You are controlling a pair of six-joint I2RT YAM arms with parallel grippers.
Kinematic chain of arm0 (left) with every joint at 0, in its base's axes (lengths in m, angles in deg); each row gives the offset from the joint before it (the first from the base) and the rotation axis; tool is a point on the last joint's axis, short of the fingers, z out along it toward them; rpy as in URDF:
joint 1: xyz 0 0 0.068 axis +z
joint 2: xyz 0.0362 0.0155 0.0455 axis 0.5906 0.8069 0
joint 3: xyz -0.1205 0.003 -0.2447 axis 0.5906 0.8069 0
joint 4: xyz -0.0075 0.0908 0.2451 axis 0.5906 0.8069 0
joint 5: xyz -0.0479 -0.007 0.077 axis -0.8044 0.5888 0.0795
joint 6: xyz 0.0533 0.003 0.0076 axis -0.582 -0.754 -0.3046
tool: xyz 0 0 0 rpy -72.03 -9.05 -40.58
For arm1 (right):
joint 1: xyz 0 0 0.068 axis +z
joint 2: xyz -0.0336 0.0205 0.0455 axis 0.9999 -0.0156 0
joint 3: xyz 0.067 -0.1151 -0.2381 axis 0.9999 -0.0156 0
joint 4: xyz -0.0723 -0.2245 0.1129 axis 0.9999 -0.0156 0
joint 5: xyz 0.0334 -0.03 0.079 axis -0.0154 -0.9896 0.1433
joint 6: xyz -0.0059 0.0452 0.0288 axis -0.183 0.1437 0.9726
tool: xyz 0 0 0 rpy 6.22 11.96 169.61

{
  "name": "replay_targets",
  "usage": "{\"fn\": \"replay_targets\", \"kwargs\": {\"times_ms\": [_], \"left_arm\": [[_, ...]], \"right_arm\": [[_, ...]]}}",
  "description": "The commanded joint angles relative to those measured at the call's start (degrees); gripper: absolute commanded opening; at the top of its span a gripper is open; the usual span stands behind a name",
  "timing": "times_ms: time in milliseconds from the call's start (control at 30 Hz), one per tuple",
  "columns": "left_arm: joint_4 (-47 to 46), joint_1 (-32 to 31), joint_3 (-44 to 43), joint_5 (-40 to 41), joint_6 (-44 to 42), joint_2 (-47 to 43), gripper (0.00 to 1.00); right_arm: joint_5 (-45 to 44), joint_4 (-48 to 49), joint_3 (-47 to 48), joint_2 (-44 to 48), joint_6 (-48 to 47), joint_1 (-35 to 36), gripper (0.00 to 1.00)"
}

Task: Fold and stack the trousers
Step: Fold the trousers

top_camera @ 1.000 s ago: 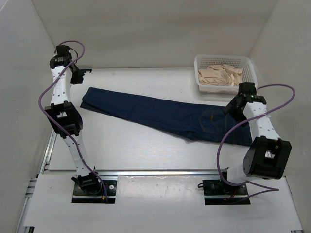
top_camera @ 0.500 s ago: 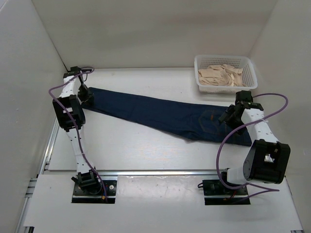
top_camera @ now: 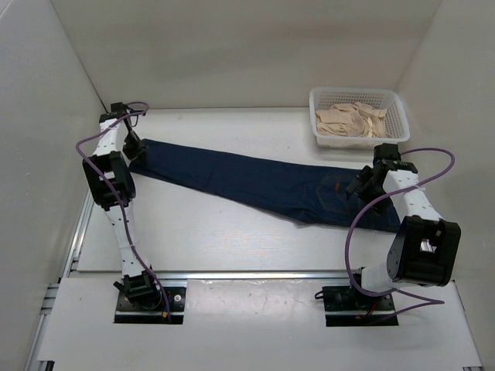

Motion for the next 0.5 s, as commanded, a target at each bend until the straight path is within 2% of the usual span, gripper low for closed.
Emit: {"fn": "replay_targets", "kwargs": {"times_ms": [0, 300, 367, 400, 433, 467], "left_arm": [[-1.3, 0.1, -0.1, 3.0, -0.6, -9.8, 0.1], [-0.7, 0.1, 3.4, 3.6, 0.5, -13.8, 0.12], [-0.7, 0.1, 3.4, 3.6, 0.5, -13.3, 0.33], [-0.7, 0.1, 3.4, 3.6, 0.5, -13.3, 0.6], [-0.1, 0.1, 3.4, 3.6, 1.0, -12.8, 0.73], [-0.1, 0.1, 3.9, 4.1, 1.0, -12.8, 0.77]], "right_arm": [[0.9, 0.3, 2.2, 0.0, -0.3, 0.0, 0.82], [0.9, 0.3, 1.2, 1.7, -0.3, 0.0, 0.82], [0.9, 0.3, 0.6, 1.7, -0.3, 0.0, 0.82], [0.9, 0.3, 0.6, 1.7, -0.3, 0.0, 0.82], [0.9, 0.3, 0.6, 1.7, -0.3, 0.0, 0.82], [0.9, 0.3, 0.6, 1.7, -0.3, 0.0, 0.82]]}}
